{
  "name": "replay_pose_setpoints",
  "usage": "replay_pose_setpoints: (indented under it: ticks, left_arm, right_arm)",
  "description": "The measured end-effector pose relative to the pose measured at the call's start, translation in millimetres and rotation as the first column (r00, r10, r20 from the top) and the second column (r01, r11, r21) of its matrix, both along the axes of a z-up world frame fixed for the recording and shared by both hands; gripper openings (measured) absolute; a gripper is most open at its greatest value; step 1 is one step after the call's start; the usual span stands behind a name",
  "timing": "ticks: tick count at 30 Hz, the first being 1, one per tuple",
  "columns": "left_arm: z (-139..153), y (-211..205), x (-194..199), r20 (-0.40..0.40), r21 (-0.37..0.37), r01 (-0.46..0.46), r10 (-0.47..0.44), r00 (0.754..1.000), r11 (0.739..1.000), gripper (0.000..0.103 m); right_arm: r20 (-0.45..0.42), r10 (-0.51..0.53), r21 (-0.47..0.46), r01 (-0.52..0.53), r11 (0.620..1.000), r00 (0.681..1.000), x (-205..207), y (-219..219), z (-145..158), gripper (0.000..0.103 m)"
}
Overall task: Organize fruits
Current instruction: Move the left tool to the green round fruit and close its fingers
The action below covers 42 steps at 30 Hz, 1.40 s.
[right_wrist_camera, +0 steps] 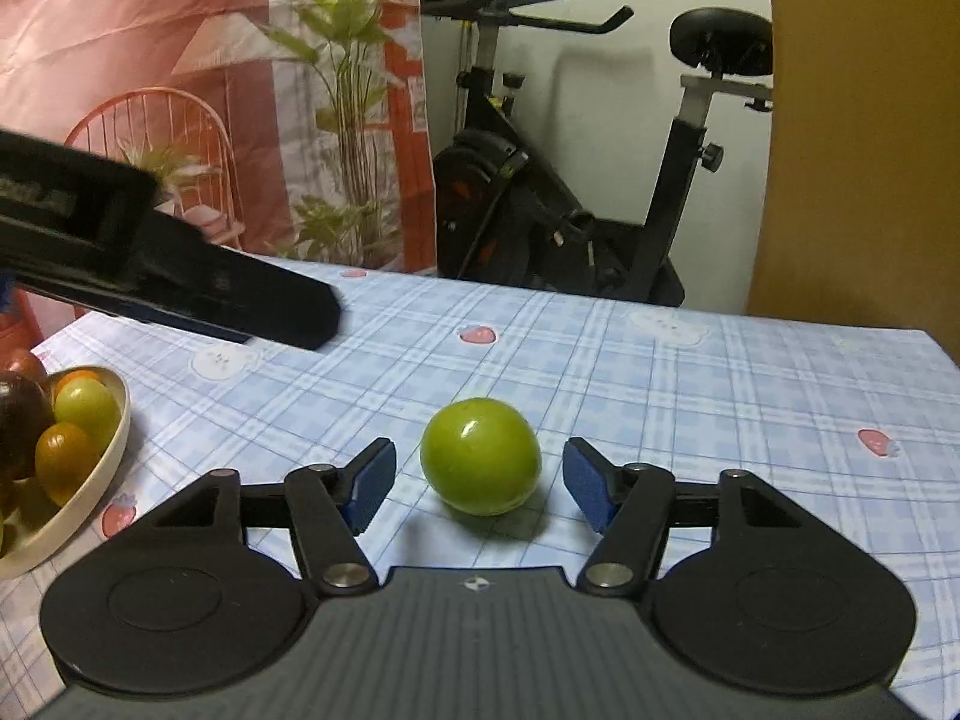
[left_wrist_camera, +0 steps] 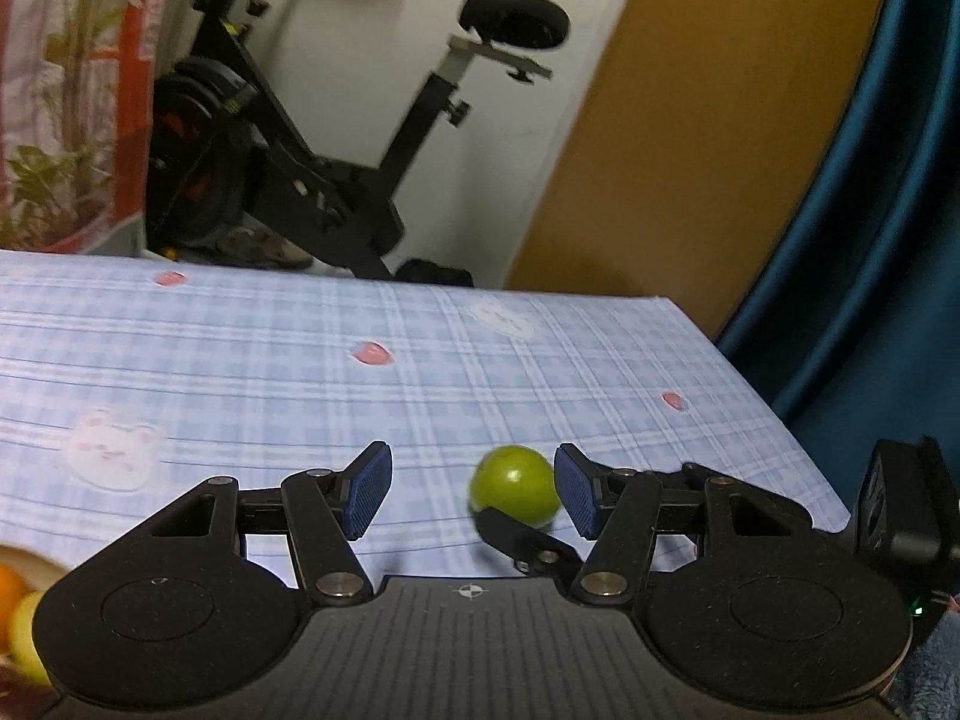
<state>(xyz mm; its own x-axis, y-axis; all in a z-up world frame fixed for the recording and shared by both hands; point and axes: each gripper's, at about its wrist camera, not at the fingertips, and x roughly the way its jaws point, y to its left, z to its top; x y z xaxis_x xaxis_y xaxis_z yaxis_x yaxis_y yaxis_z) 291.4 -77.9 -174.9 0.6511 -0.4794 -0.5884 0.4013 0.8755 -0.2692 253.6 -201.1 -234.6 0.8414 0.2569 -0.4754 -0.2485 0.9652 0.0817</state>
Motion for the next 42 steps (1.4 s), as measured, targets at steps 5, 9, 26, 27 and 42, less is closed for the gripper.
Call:
replay_pose_setpoints:
  ticks: [5,9,26,27,42]
  left_arm:
    - [-12,-15,10,-0.039,-0.003,0.036,-0.036,0.999,0.999,0.062]
    - [-21,-28,18,-0.068,0.019,0.074,-0.072,0.995,0.997,0.062]
    - [-34,-40,29,-0.099,0.027,0.071,-0.068,0.993,0.997,0.051]
    - [-34,-40,29,-0.099,0.029,0.068,-0.065,0.993,0.997,0.050]
    - [-31,-30,14,-0.111,0.054,0.080,-0.074,0.991,0.995,0.050]
  right_arm:
    - [-0.031,-0.012,0.004,0.012,1.000,0.999,11,1,-3,0.055]
    - [-0.047,0.005,0.019,-0.004,1.000,0.999,13,-1,-4,0.053]
    - [-0.069,0.012,0.088,-0.006,0.996,0.998,14,-10,-4,0.049]
    - [-0.069,0.012,0.090,-0.006,0.996,0.998,14,-10,-4,0.049]
    - [-0.053,0.066,0.072,-0.063,0.995,0.996,1,0,-3,0.049]
